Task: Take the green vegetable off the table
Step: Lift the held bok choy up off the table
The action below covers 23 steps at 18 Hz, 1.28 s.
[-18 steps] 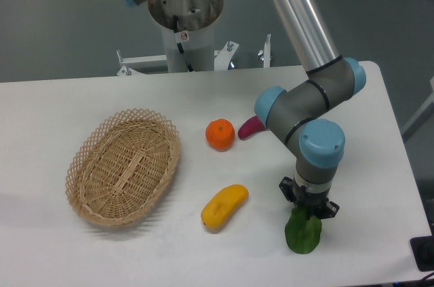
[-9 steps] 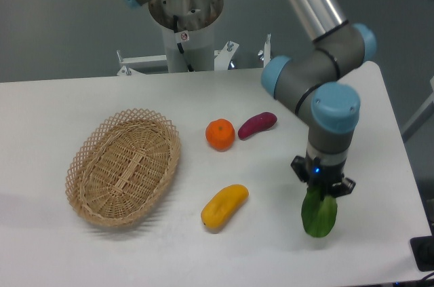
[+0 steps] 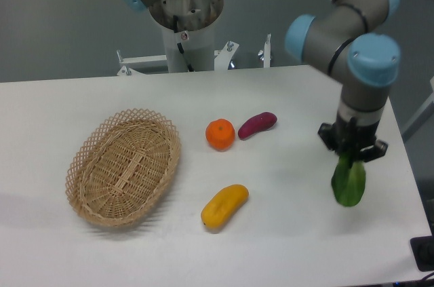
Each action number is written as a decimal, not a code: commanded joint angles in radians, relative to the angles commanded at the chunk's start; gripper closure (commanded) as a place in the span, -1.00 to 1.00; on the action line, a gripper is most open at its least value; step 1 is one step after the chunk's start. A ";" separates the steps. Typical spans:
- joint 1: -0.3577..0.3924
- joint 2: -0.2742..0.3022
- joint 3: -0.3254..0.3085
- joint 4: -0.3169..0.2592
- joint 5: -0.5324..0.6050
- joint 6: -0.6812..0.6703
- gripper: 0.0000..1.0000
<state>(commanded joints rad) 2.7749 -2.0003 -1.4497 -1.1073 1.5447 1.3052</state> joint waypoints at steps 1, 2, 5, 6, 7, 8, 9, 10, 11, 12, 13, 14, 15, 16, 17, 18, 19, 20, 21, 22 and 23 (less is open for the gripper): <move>0.017 -0.002 0.009 -0.015 0.002 0.012 0.93; 0.031 -0.005 0.020 -0.028 0.002 0.037 0.93; 0.055 -0.018 0.032 -0.043 0.009 0.121 0.93; 0.063 -0.025 0.034 -0.043 0.011 0.123 0.93; 0.066 -0.032 0.040 -0.043 0.012 0.124 0.93; 0.066 -0.043 0.049 -0.043 0.015 0.124 0.93; 0.068 -0.049 0.054 -0.043 0.015 0.124 0.93; 0.068 -0.060 0.057 -0.043 0.017 0.124 0.93; 0.068 -0.064 0.069 -0.046 0.015 0.126 0.93; 0.074 -0.067 0.077 -0.055 0.015 0.126 0.93; 0.075 -0.069 0.081 -0.065 0.011 0.126 0.92; 0.077 -0.074 0.086 -0.068 0.009 0.126 0.92; 0.080 -0.075 0.089 -0.071 0.008 0.124 0.92; 0.080 -0.075 0.089 -0.072 0.009 0.124 0.92; 0.080 -0.075 0.092 -0.074 0.008 0.124 0.92; 0.080 -0.077 0.092 -0.078 0.008 0.124 0.92; 0.081 -0.077 0.094 -0.080 0.008 0.124 0.92; 0.081 -0.077 0.094 -0.080 0.008 0.124 0.92; 0.081 -0.077 0.094 -0.080 0.008 0.124 0.92; 0.081 -0.077 0.095 -0.080 0.006 0.124 0.92; 0.081 -0.077 0.094 -0.078 0.008 0.124 0.92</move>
<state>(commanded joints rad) 2.8563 -2.0770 -1.3560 -1.1858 1.5524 1.4297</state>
